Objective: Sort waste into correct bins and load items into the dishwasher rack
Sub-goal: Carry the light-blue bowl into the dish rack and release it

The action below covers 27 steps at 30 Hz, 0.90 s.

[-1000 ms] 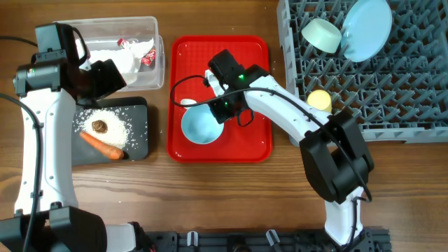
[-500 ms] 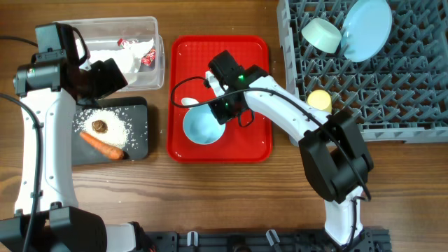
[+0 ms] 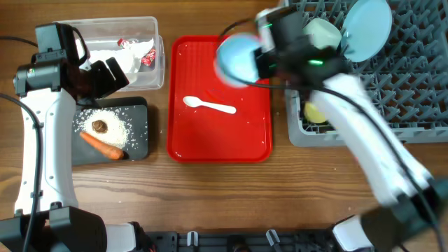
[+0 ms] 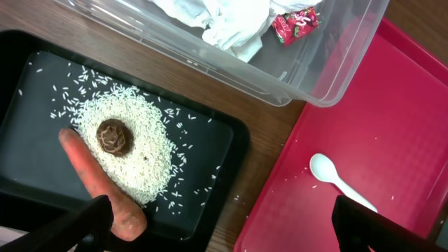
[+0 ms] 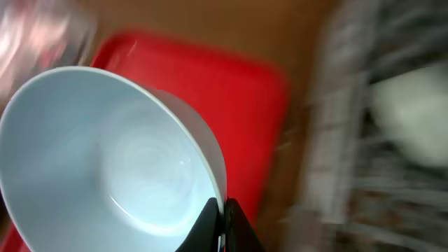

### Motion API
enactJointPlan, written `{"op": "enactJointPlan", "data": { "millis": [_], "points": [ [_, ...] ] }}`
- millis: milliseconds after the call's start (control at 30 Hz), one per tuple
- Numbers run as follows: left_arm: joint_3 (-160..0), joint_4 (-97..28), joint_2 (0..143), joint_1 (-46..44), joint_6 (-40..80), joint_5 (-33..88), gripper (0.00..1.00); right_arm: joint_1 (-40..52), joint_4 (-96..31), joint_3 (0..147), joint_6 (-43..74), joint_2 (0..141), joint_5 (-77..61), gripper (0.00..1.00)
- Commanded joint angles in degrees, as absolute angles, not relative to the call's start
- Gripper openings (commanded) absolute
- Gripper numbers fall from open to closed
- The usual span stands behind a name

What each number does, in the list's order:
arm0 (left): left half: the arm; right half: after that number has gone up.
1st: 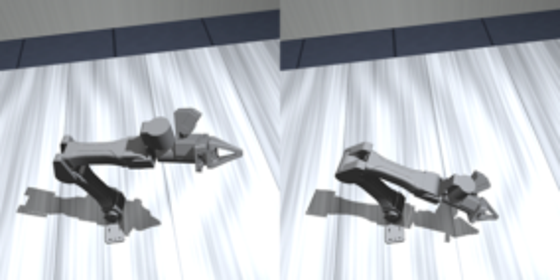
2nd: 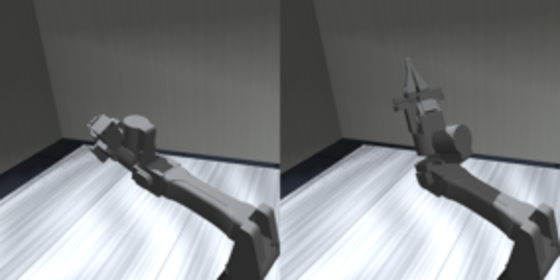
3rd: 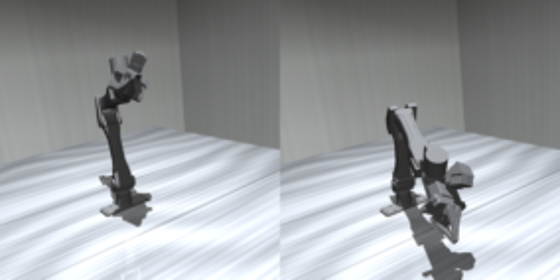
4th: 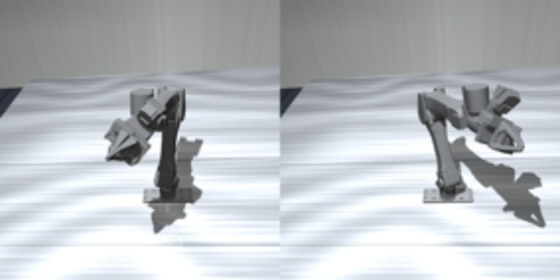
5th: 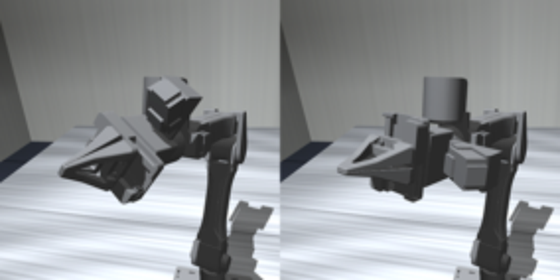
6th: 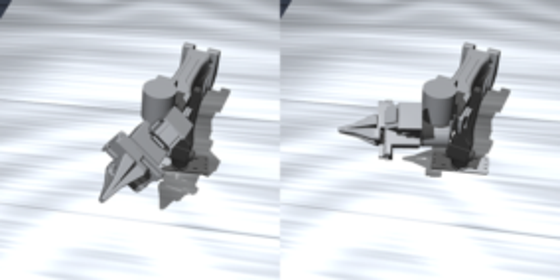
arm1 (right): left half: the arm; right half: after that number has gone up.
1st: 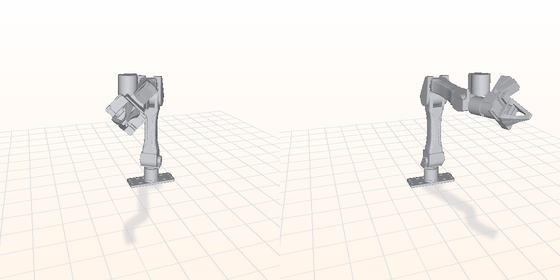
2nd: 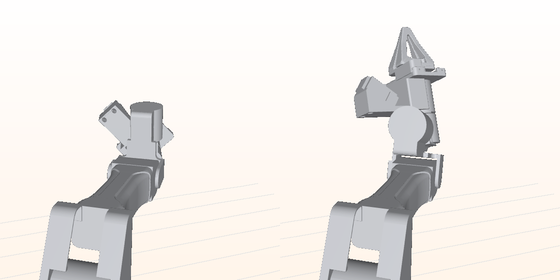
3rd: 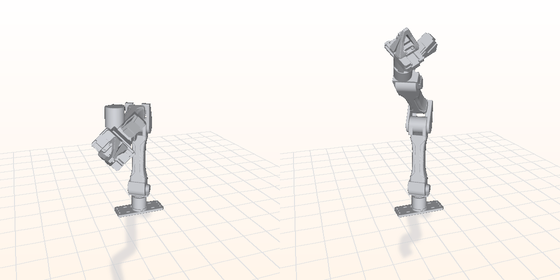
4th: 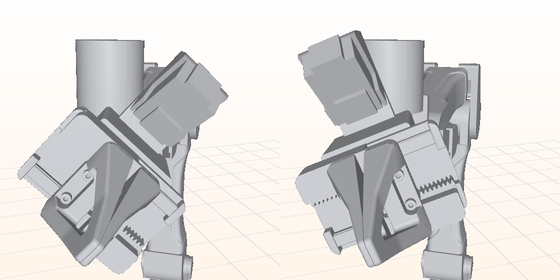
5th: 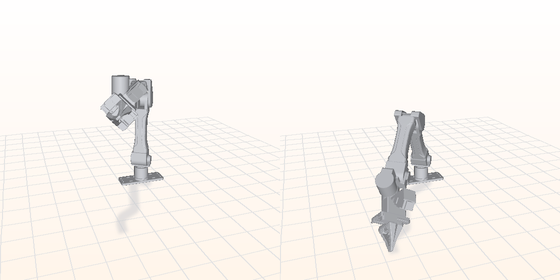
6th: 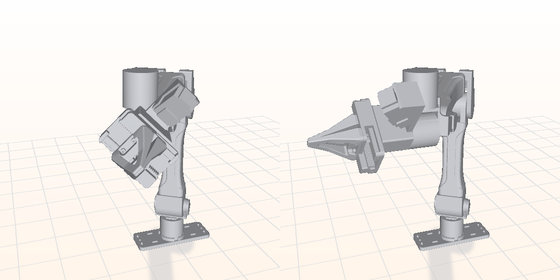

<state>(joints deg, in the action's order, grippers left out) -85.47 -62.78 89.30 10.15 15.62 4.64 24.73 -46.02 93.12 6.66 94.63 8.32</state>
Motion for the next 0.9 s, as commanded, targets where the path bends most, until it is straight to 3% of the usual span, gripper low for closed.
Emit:
{"op": "enactJointPlan", "data": {
  "millis": [0,267,467,867],
  "points": [
    [-85.34,-62.5,89.65,10.46,15.9,5.54,1.0,20.93,-46.81,93.86,8.12,89.78,30.41,0.04],
    [-85.34,-62.08,89.65,10.46,15.92,5.58,1.0,15.11,-43.64,93.25,6.39,92.97,62.96,0.04],
    [-85.36,-60.73,89.65,10.46,15.92,5.58,1.0,13.02,-45.21,93.25,0.82,100.27,68.01,0.04],
    [-85.36,-59.4,89.65,10.46,15.9,5.56,1.0,13.28,-58.65,93.25,7.46,108.14,66.59,0.04]
  ]
}}
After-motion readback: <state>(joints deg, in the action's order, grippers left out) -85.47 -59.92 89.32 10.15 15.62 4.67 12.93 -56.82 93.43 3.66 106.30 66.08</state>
